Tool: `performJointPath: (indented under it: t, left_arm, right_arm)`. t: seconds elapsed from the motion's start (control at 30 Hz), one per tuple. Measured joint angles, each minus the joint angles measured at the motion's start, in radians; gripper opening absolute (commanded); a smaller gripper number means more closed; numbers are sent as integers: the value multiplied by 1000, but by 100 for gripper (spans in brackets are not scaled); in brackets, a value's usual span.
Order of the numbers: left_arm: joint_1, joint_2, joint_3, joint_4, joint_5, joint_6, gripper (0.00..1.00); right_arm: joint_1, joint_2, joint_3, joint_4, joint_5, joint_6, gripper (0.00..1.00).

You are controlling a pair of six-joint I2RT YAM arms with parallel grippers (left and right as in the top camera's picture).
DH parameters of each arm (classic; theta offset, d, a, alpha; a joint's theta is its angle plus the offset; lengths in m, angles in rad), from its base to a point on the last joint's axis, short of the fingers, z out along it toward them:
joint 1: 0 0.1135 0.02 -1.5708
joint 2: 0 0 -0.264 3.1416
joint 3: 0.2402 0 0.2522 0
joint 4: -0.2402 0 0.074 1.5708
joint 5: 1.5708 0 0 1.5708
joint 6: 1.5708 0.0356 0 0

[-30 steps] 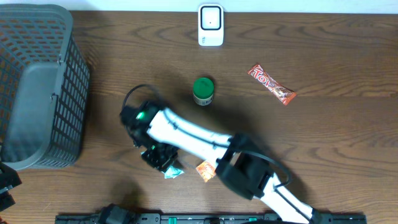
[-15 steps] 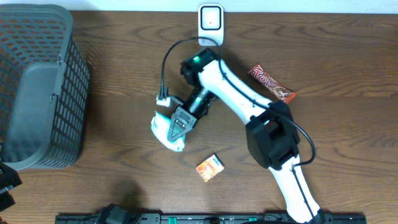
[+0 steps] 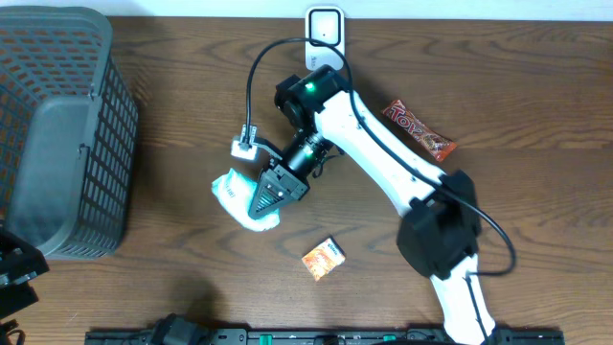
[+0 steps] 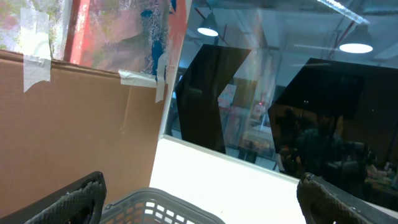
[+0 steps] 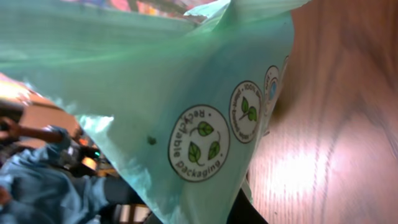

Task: Scan the item barcode
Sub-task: 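Swing the held wipes pack up toward the scanner, then hold the wipes pack in front of the scanner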

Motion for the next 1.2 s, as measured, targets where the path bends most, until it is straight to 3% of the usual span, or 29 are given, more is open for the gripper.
performJointPath:
  t: [0.3, 0.5, 0.83, 1.2]
  left_arm:
    - [29, 0, 0, 8, 0, 0, 98]
    - [58, 0, 0, 8, 0, 0, 98]
    - [70, 0, 0, 17, 0, 0, 98]
    - [70, 0, -1, 19, 0, -30, 98]
  right_arm:
    - [40, -196, 0, 1, 74, 22, 1]
    - [40, -256, 0, 64, 333, 139, 1]
    - [40, -259, -1, 447, 1092, 344, 1]
    - [-27, -148, 3, 1006, 1552, 218, 1]
